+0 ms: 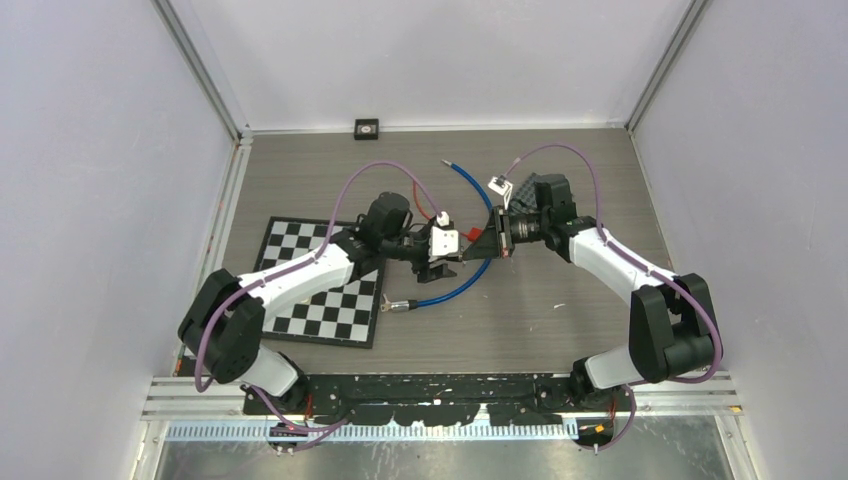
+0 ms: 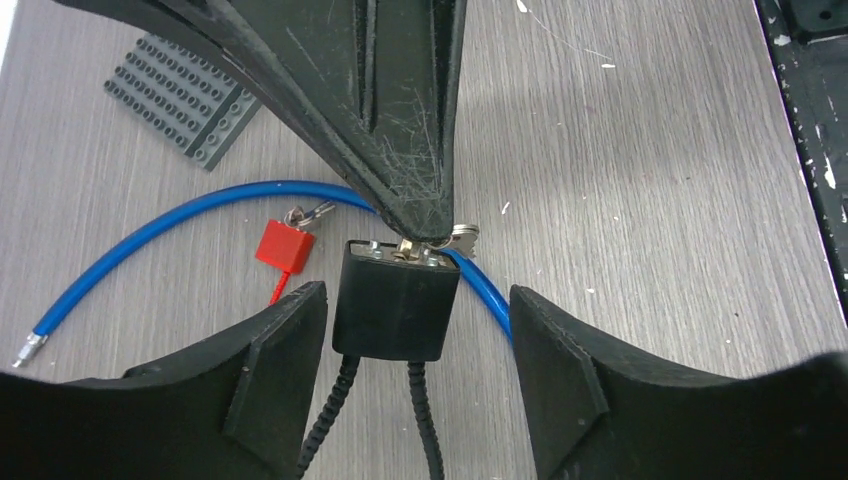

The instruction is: Unlock with the key

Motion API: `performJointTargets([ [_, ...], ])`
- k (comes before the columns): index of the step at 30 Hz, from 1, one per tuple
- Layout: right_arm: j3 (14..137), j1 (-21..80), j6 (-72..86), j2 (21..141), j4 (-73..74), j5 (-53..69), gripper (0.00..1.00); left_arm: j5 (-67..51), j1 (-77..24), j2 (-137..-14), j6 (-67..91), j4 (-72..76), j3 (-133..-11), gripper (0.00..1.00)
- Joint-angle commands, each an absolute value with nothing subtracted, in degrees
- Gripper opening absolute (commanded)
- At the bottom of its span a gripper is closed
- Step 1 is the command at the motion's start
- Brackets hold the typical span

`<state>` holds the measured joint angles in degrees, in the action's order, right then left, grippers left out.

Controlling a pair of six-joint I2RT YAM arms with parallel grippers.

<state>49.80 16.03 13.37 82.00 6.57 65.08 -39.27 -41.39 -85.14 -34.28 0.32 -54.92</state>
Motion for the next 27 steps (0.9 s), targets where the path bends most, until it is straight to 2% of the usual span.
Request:
performJointTargets([
  [1, 50.4, 16.4, 12.3, 80.3, 5.8, 68.0, 0.01, -42.2, -41.3, -85.2, -35.6, 1.4, -56.1, 0.65],
  [6, 50.8, 16.5, 12.7, 81.2, 5.7, 68.2, 0.0, -41.3, -41.9, -85.3, -35.3, 2.4, -55.6, 0.44],
  [9, 50.9, 16.7, 12.9, 81.4, 5.7, 68.0, 0.01, -40.7, -42.5, -85.8, -35.1, 2.6, -55.9, 0.26],
  [12, 51.1, 16.7, 13.3, 81.4, 5.8, 67.3, 0.01, -39.5, -43.2, -86.1, -34.8, 1.9, -56.5, 0.01],
  [13, 51.2, 16.7, 13.5, 81.3, 5.9, 66.9, 0.05, -38.7, -43.4, -86.1, -34.8, 1.5, -56.5, 0.0],
  [17, 52.9, 16.6, 11.6, 81.1, 9.8, 64.9, 0.32, -34.6, -44.0, -85.4, -35.0, 0.4, -56.2, 0.0],
  [19, 53.9, 16.2, 10.2, 80.9, 12.1, 63.7, 0.4, -32.8, -44.3, -84.9, -35.6, 0.4, -55.6, 0.0],
  [22, 54.1, 15.3, 10.4, 80.4, 12.3, 63.1, 0.44, -31.0, -44.6, -84.4, -36.6, 0.2, -54.9, 0.0],
  [27, 54.7, 14.9, 7.4, 79.9, 16.0, 62.1, 0.43, -28.5, -44.8, -84.8, -36.2, 0.1, -54.9, 0.0],
])
